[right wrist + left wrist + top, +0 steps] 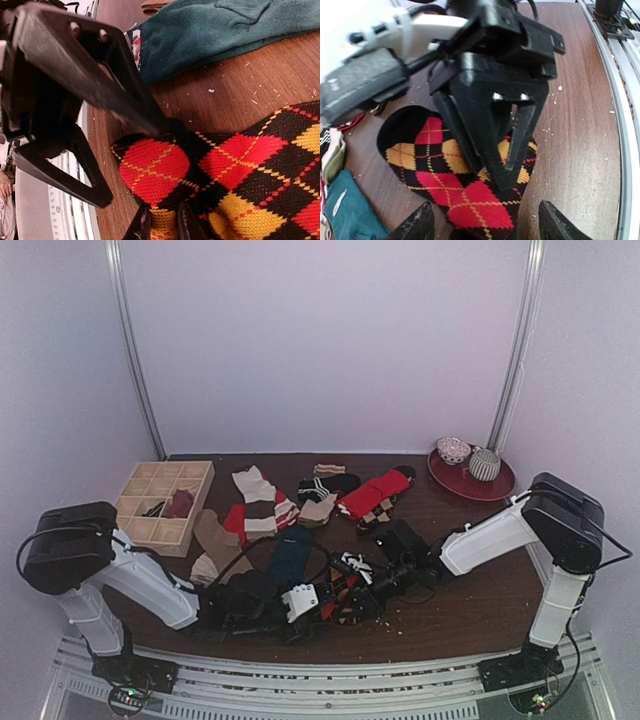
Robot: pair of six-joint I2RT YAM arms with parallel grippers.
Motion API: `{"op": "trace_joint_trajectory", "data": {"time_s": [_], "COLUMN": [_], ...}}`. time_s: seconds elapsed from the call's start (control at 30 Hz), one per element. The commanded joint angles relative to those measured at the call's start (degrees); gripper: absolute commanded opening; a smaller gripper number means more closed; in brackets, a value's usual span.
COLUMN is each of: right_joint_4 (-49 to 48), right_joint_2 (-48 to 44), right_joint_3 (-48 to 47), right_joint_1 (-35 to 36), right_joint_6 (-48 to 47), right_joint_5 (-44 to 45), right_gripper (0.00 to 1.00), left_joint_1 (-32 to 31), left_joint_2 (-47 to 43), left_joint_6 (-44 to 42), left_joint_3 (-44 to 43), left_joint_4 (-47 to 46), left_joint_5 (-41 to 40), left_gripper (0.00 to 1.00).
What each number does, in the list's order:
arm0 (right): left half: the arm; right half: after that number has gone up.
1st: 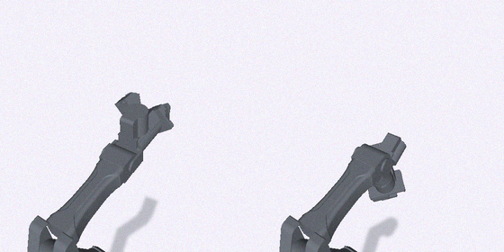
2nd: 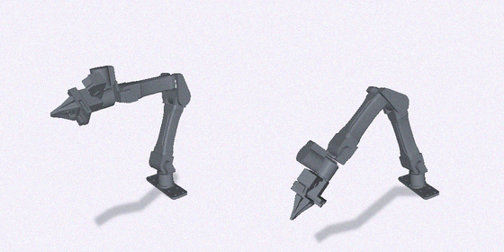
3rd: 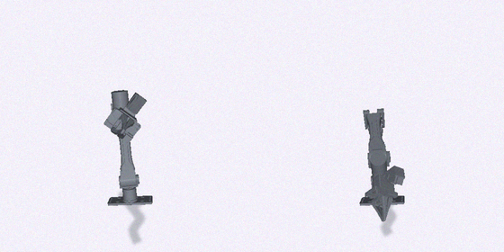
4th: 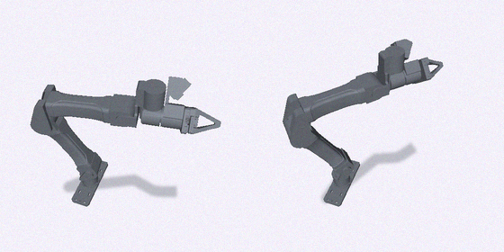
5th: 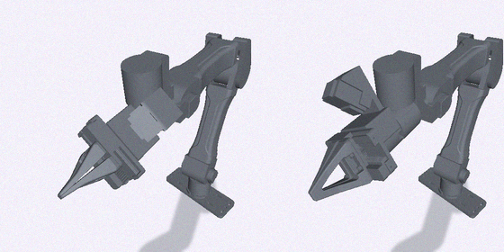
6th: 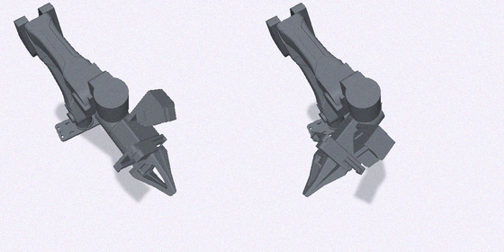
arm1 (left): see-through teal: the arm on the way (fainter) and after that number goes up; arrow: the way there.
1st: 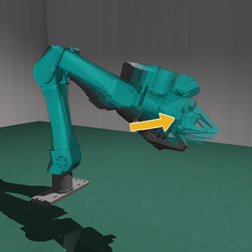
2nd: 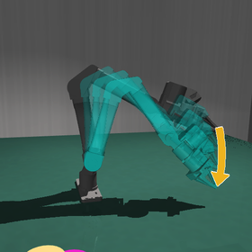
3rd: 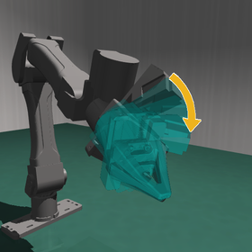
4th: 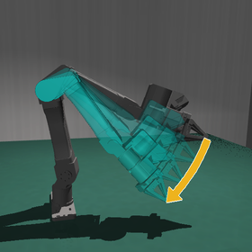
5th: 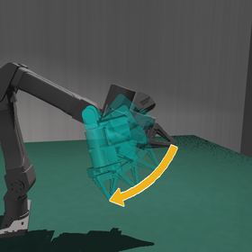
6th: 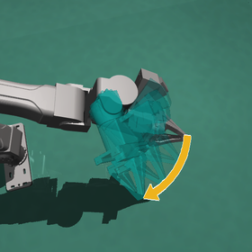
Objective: Roll the socks
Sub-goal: Roll a pair of socks at the center of the board.
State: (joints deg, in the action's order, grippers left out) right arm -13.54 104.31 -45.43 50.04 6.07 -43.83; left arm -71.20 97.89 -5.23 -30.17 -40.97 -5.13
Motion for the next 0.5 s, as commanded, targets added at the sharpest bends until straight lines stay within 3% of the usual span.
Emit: {"op": "trace_joint_trajectory", "data": {"time_s": [0.0, 0.23, 0.47], "right_joint_4": [13.31, 14.33, 14.05], "right_joint_2": [4.78, 4.65, 4.99], "right_joint_3": [3.31, 2.71, 2.71], "right_joint_1": [-0.36, -0.62, -0.64], "right_joint_6": [0.71, 0.31, 0.31], "right_joint_5": [6.09, 5.79, 5.58], "right_gripper": [0.15, 0.15, 0.15], "left_joint_1": [1.16, 4.21, 4.71], "left_joint_2": [3.91, 5.49, 6.42], "left_joint_6": [-3.43, -1.81, -1.22], "left_joint_3": [-1.02, -0.23, -1.06], "left_joint_4": [-7.39, -9.62, -9.22], "left_joint_5": [4.85, 9.28, 9.84], "left_gripper": [0.68, 0.47, 0.44]}}
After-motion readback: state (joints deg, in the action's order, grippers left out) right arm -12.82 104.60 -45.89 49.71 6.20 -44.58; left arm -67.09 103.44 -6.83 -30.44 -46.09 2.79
